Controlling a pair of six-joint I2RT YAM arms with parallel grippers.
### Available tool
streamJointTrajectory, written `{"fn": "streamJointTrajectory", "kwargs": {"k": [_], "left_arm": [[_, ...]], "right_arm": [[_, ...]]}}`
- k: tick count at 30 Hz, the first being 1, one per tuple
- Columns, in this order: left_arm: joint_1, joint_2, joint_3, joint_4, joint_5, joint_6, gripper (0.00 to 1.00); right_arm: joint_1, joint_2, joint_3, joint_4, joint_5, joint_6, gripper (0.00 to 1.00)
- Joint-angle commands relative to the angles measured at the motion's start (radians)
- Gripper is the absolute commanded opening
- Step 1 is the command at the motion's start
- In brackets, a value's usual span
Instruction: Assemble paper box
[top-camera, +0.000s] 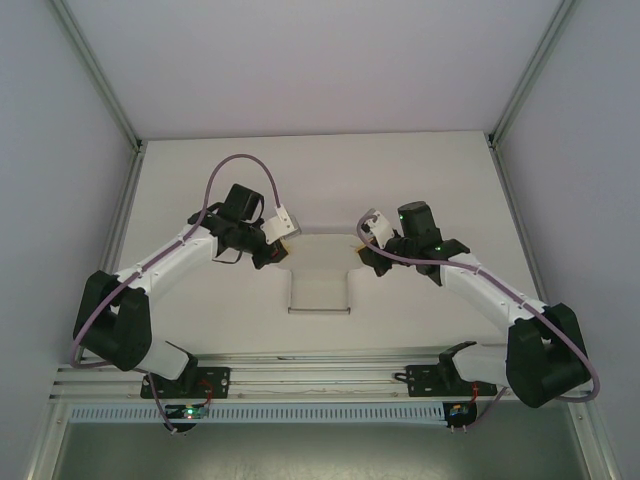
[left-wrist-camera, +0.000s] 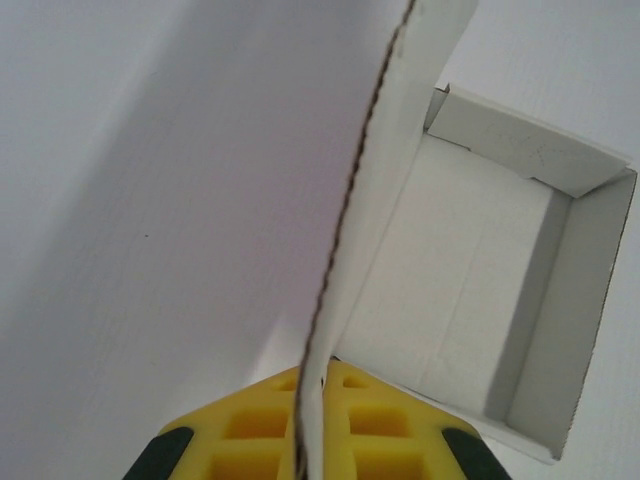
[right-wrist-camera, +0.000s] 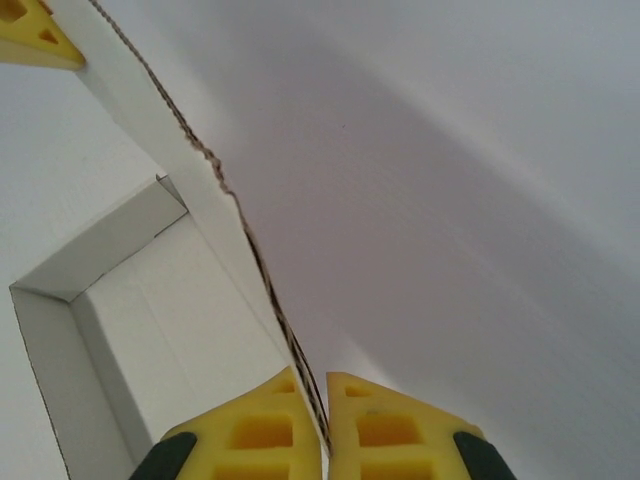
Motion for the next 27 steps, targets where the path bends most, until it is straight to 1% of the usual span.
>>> {"fn": "streamJointTrajectory", "kwargs": {"k": [1,5,8,11,12,13,16,19,21,24,27], "left_arm": [[-0.019,-0.034,-0.004,0.053,-0.148,-0.107,0.0],[-0.059,-0.056,-0.015,0.119,-0.275,-0.264,0.0],[-0.122,-0.058,-0.012,0.147,-0.387,-0.389,0.0],[-0.199,-0.065,-0.021,0.187,-0.539,-0.528,0.0],[-0.226,-0.069,-0.024,0.206,-0.595,-0.579,0.0],[-0.25,-0.07,-0.023,0.214,-0.634,-0.622,0.0],[-0.288,-0.07,-0.017,0.246,-0.703,-0.779,0.0],[-0.295,-0.061,-0.022,0.297,-0.785,-0.955,0.0],[-0.301,-0.041,-0.013,0.3,-0.862,-1.067,0.0],[-0.312,-0.017,-0.006,0.338,-0.888,-1.17,0.0],[-0.341,-0.002,0.002,0.393,-0.922,-1.221,0.0]], "right_arm": [[0.017,-0.059,-0.016,0.051,0.141,0.099,0.03],[0.071,-0.124,-0.075,0.172,0.229,0.181,0.01],[0.107,-0.151,-0.114,0.258,0.324,0.277,0.0],[0.15,-0.162,-0.147,0.343,0.495,0.422,0.0],[0.167,-0.164,-0.156,0.365,0.571,0.475,0.0],[0.191,-0.167,-0.161,0.379,0.662,0.535,0.0],[0.24,-0.163,-0.164,0.423,0.818,0.649,0.0],[0.25,-0.149,-0.177,0.495,0.825,0.774,0.0],[0.267,-0.13,-0.18,0.531,0.813,0.819,0.0],[0.292,-0.104,-0.178,0.546,0.827,0.853,0.0],[0.322,-0.082,-0.19,0.586,0.882,0.881,0.0]]}}
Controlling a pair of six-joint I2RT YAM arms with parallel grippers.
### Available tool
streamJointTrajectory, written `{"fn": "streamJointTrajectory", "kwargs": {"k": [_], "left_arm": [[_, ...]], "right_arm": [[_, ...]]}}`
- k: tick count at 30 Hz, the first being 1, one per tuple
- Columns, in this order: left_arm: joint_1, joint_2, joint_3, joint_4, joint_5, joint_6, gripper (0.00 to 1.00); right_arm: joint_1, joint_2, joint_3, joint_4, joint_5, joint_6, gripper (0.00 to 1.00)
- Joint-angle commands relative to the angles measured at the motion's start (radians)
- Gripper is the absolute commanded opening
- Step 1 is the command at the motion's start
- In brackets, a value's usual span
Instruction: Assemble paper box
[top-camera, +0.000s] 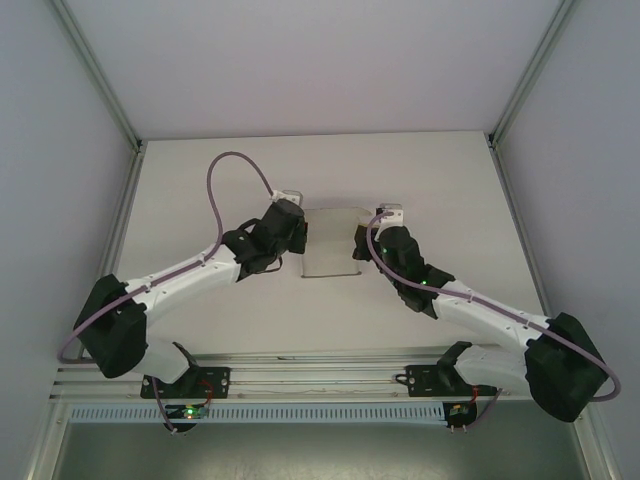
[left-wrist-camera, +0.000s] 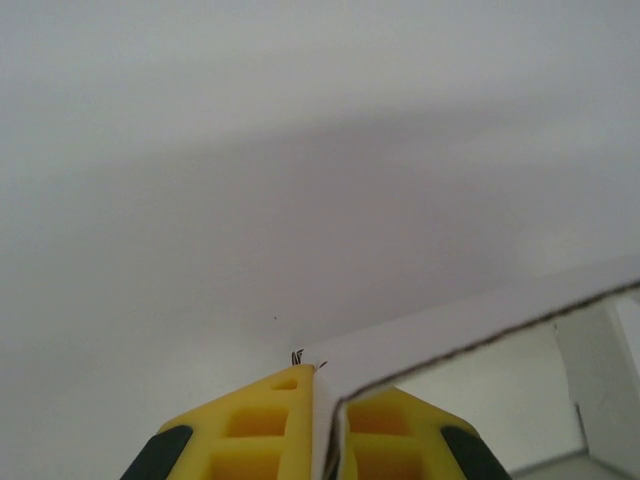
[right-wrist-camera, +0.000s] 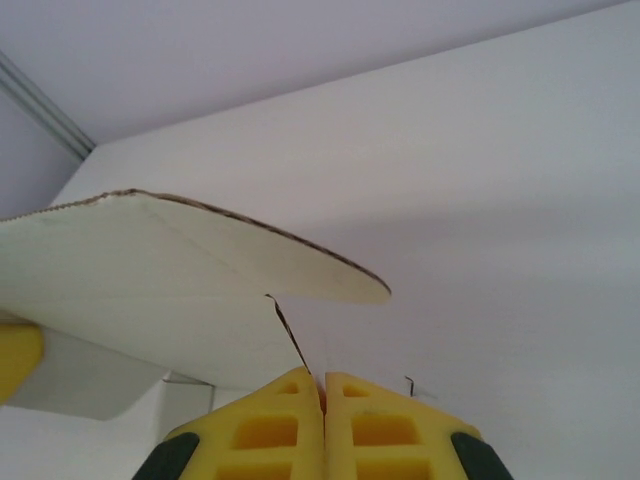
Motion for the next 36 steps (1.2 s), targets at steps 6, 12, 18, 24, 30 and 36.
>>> {"fn": "streamJointTrajectory", "kwargs": {"k": [6,12,18,24,30,36], "left_arm": [[-0.033,0.031,0.008,0.153,-0.189,-0.365,0.0],[-0.038,0.037,0.009,0.212,-0.159,-0.359,0.0],[-0.037,0.06,-0.027,0.22,-0.161,-0.299,0.0],[-0.037,0.063,-0.122,0.289,-0.124,-0.318,0.0],[-0.054,0.067,-0.147,0.252,-0.093,-0.328,0.0],[-0.066,0.089,-0.169,0.29,-0.101,-0.369,0.0]], "right_arm": [[0.072,0.059,-0.03,0.141,0.199,0.146,0.0],[0.079,0.108,-0.035,0.15,0.187,0.169,0.0],[0.077,0.152,-0.095,0.266,0.203,0.128,0.02],[0.073,0.222,-0.097,0.313,0.171,0.129,0.02],[0.095,0.289,-0.096,0.374,0.152,0.168,0.02],[0.118,0.318,-0.08,0.362,0.158,0.209,0.02]]}}
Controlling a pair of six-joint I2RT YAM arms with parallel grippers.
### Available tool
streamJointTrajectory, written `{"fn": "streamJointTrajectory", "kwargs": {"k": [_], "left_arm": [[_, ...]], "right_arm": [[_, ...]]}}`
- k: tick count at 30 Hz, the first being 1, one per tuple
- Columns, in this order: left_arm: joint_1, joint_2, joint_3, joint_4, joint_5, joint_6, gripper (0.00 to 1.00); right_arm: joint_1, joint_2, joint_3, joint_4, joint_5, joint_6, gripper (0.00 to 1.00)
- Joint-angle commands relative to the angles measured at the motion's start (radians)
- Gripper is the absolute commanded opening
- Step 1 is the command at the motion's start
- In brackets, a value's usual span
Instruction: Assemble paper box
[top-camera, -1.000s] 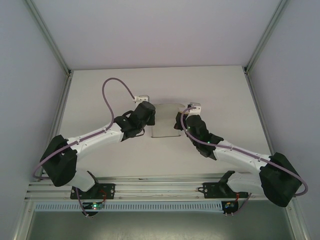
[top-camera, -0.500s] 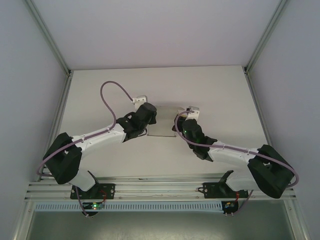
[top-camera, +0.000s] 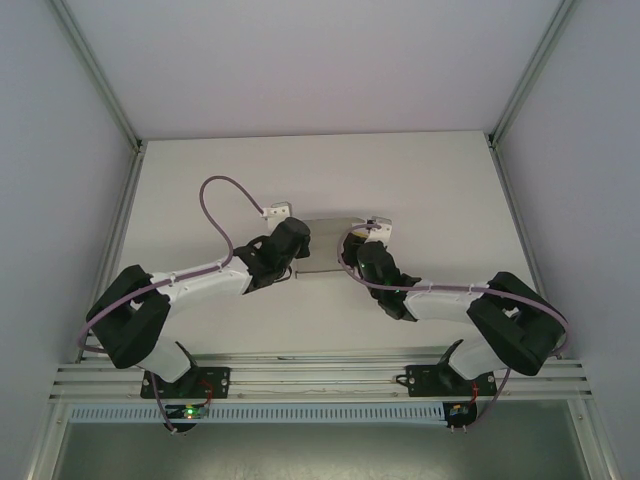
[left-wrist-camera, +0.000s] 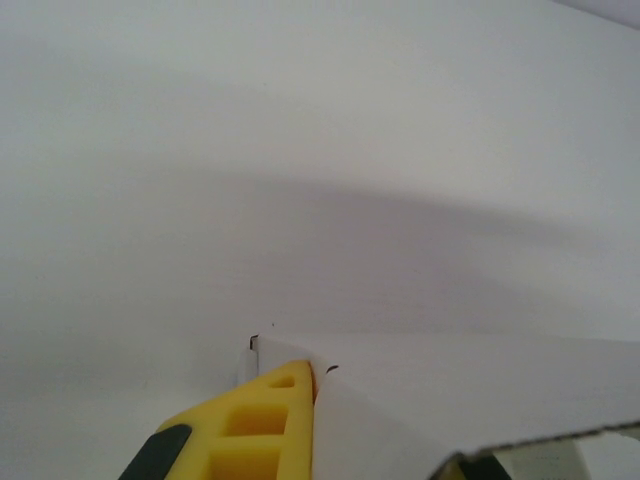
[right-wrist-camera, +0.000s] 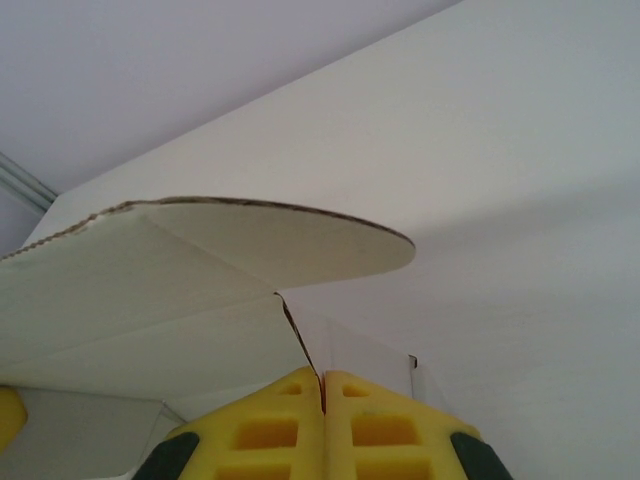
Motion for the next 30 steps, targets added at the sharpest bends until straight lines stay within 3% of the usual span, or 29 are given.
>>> {"fn": "streamJointTrajectory", "kwargs": {"k": [1,9,12,19,26,30], "left_arm": [[-0.032,0.025,-0.013,0.047,0.036,-0.076,0.0],[-0.074,0.025,-0.076,0.084,-0.012,-0.059,0.0],[-0.111,0.001,-0.159,0.158,-0.035,-0.042,0.0],[-0.166,-0.049,-0.224,0.143,-0.108,-0.036,0.02],[-0.211,-0.136,-0.203,0.059,-0.123,0.017,0.32],[-0.226,-0.202,-0.169,-0.062,-0.134,0.006,0.82]], "right_arm": [[0.026,0.017,0.009,-0.035,-0.022,0.055,0.02],[0.071,-0.006,-0.091,0.08,0.092,-0.058,0.0],[0.076,-0.023,-0.161,0.167,0.118,-0.108,0.0],[0.104,-0.025,-0.221,0.238,0.143,-0.192,0.0],[0.131,-0.064,-0.22,0.204,0.213,-0.236,0.0],[0.152,-0.074,-0.224,0.172,0.268,-0.266,0.0]]}}
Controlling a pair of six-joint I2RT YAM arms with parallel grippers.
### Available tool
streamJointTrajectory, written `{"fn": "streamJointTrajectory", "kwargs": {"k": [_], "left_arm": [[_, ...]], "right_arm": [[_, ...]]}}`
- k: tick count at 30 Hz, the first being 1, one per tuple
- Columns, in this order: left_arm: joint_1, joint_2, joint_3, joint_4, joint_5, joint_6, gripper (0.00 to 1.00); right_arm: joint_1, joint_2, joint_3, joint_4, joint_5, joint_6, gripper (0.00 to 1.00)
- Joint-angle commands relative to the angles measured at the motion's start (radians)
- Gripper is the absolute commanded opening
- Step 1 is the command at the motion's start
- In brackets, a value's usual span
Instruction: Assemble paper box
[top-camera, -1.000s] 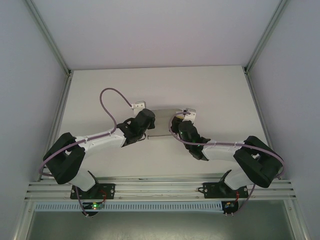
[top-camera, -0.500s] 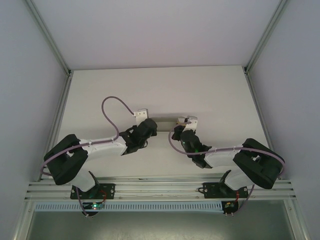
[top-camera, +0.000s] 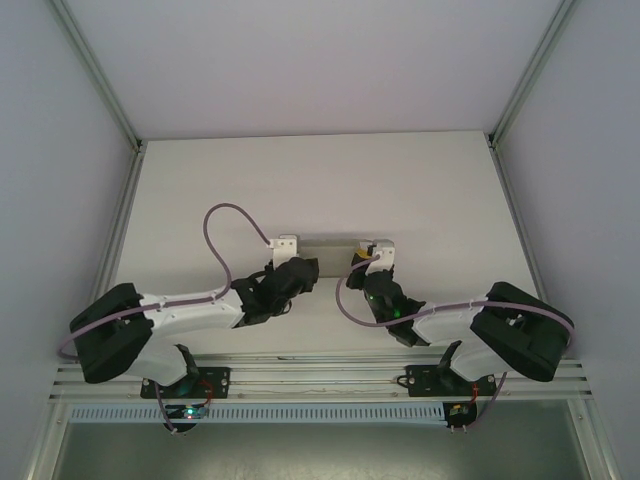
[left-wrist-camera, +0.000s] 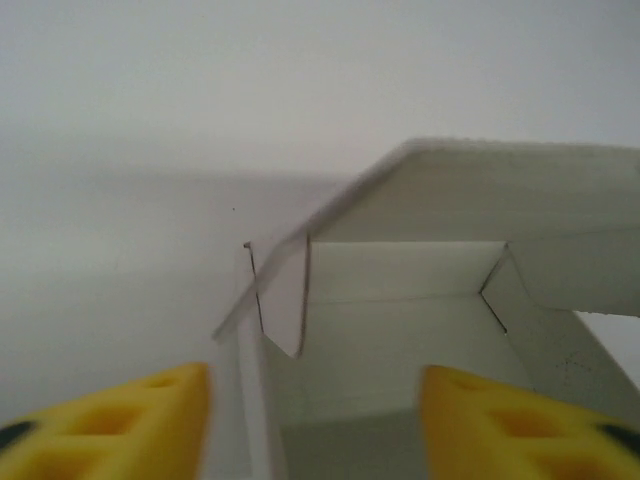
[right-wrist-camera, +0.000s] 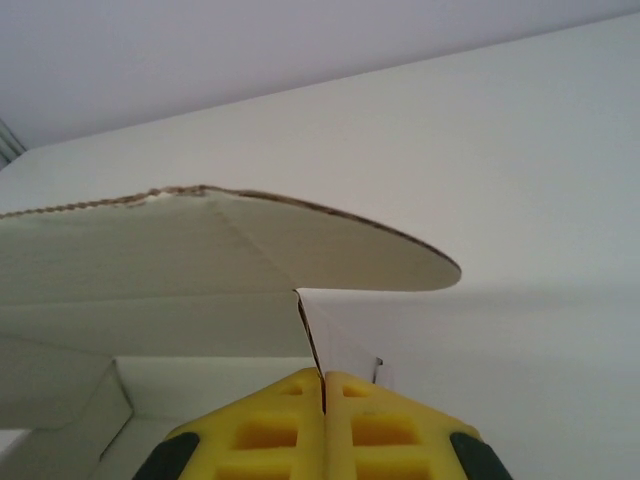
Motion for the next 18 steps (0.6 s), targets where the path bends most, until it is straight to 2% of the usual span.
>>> {"fn": "streamJointTrajectory", "kwargs": {"k": [1,5,9,14,18], "left_arm": [[-0.021,-0.067,0.041,-0.147,-0.031,-0.001,1.0],[-0.037,-0.125,0.074,-0.286,-0.047,-0.041,1.0],[-0.036,-0.205,0.088,-0.37,-0.013,-0.081,1.0],[-0.037,-0.264,0.168,-0.478,0.004,-0.053,1.0],[-0.029,-0.281,0.216,-0.534,-0.074,-0.084,1.0]], "right_arm": [[0.016,-0.018,-0.018,-0.03,0.073,-0.034,0.0],[0.023,-0.017,-0.039,-0.021,0.065,-0.051,0.0],[0.029,-0.002,-0.058,-0.007,0.052,-0.078,0.0],[0.047,0.013,-0.088,0.066,0.058,-0.152,0.0],[0.06,0.009,-0.09,0.078,0.03,-0.198,0.0]]}}
